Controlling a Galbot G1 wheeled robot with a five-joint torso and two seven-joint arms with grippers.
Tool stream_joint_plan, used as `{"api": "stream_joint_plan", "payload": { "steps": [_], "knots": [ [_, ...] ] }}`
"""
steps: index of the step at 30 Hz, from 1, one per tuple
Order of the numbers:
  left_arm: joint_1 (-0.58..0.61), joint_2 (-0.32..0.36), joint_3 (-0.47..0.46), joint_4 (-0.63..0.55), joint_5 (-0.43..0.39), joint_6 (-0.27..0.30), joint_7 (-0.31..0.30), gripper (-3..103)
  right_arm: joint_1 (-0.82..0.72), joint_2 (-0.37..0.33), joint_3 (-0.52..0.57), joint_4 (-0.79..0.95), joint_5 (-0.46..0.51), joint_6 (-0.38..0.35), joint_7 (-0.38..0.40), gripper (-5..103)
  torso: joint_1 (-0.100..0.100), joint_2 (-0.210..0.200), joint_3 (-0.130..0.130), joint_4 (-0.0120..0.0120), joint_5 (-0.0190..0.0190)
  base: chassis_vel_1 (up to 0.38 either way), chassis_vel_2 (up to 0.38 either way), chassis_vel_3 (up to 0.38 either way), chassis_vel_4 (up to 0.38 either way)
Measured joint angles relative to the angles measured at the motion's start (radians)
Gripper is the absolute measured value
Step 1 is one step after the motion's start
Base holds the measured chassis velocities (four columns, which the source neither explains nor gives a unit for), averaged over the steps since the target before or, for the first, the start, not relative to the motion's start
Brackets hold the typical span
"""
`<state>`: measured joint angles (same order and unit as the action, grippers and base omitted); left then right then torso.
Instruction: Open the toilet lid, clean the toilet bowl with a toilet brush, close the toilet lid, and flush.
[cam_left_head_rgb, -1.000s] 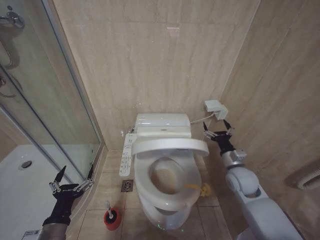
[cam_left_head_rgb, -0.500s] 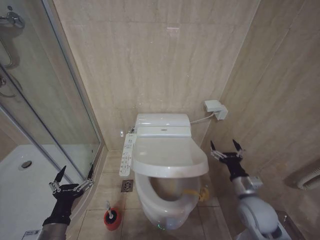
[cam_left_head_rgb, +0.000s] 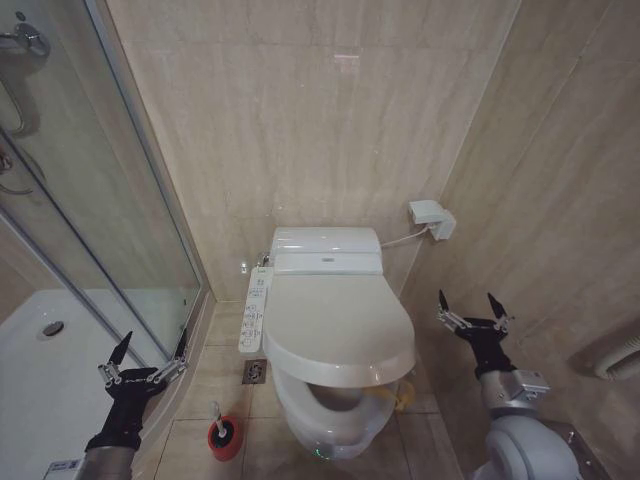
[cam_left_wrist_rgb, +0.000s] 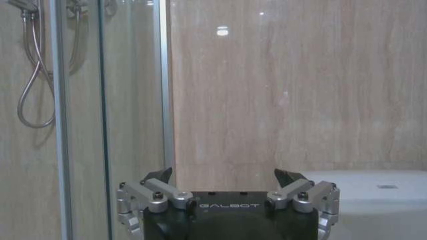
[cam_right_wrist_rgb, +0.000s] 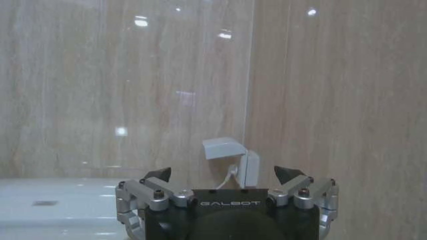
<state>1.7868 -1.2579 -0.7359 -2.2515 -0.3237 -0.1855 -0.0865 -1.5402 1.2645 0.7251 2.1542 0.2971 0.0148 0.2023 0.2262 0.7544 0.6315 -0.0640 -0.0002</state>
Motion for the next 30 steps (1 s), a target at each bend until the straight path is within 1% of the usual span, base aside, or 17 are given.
{"api": "stream_joint_plan", "payload": {
  "steps": [4,6,10,15,24,30],
  "knots": [
    [0.000,0.000,0.000,0.000,0.000,0.000,0.000,100,-0.031,0.031,0.005,0.030,-0.005,0.011,-0.007,100,0.000,0.000,0.000,-0.0001,0.0001,0.000,0.000,0.000,0.000],
    [0.000,0.000,0.000,0.000,0.000,0.000,0.000,100,-0.056,0.052,0.008,0.048,-0.028,0.012,-0.007,100,0.000,0.000,0.000,0.0000,0.0000,0.000,0.000,0.000,0.000],
    [0.000,0.000,0.000,0.000,0.000,0.000,0.000,100,-0.089,0.070,0.004,0.065,-0.063,0.024,0.000,100,0.000,0.000,0.000,-0.0002,0.0001,0.000,0.000,0.000,0.000],
    [0.000,0.000,0.000,0.000,0.000,0.000,0.000,100,-0.124,0.089,0.005,0.098,-0.079,0.036,0.000,100,0.000,0.000,0.000,0.0000,0.0000,0.000,0.000,0.000,0.000],
    [0.000,0.000,0.000,0.000,0.000,0.000,0.000,100,-0.170,0.133,0.000,0.154,-0.071,0.040,0.001,100,0.000,0.000,0.000,-0.0001,0.0000,0.000,0.000,0.000,0.000],
    [0.000,0.000,0.000,0.000,0.000,0.000,0.000,100,-0.174,0.150,-0.002,0.175,-0.064,0.035,0.002,100,0.000,0.000,0.000,-0.0001,0.0001,0.000,0.000,0.000,0.000]
  ]
}}
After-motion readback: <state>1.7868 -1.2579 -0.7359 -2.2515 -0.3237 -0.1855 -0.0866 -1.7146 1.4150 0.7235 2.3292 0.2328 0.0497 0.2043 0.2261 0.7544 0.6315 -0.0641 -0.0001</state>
